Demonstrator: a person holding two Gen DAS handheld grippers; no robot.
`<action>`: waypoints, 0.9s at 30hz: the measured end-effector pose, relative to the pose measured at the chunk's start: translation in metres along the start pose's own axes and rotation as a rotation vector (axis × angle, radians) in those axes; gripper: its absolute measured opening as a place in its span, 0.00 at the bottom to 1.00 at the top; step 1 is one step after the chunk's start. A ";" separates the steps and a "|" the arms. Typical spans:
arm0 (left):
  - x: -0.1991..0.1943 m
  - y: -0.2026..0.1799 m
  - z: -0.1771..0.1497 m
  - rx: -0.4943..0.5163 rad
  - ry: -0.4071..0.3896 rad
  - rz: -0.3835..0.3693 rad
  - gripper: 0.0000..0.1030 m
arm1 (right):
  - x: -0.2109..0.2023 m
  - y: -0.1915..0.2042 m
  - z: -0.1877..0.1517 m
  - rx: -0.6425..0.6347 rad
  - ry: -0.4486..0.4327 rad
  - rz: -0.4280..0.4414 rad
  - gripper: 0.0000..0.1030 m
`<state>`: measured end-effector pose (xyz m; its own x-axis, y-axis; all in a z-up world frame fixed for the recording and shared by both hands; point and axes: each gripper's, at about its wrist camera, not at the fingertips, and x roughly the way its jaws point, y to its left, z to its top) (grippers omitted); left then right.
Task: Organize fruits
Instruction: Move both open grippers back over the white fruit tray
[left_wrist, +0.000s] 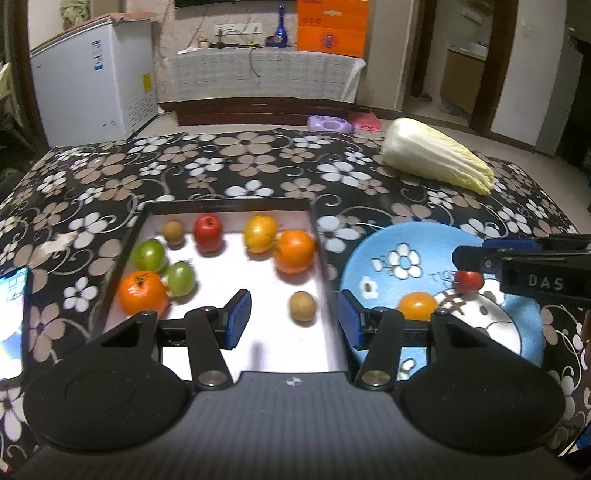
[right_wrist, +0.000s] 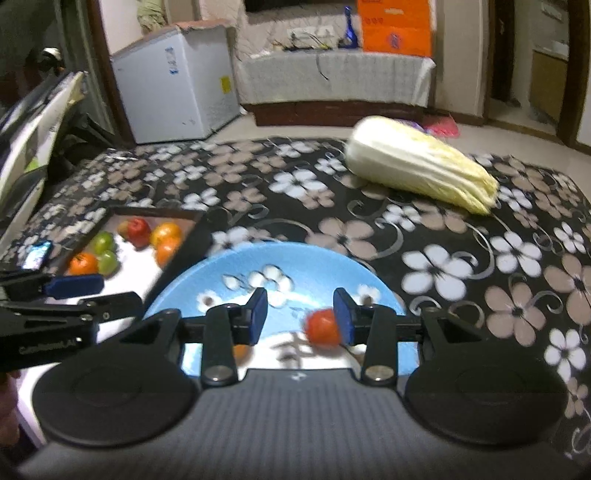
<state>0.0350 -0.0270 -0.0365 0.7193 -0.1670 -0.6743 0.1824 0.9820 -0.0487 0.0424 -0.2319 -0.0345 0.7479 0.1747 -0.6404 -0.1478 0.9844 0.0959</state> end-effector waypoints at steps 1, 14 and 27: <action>-0.001 0.004 0.000 -0.004 -0.001 0.007 0.56 | -0.001 0.004 0.002 -0.008 -0.012 0.013 0.41; -0.012 0.063 -0.012 -0.058 0.032 0.097 0.56 | 0.013 0.094 0.013 -0.202 -0.043 0.221 0.39; -0.031 0.101 -0.013 -0.119 0.004 0.122 0.56 | 0.046 0.134 0.005 -0.304 0.032 0.194 0.36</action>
<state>0.0222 0.0785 -0.0296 0.7283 -0.0456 -0.6837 0.0131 0.9985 -0.0527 0.0602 -0.0922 -0.0473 0.6669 0.3522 -0.6567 -0.4744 0.8803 -0.0096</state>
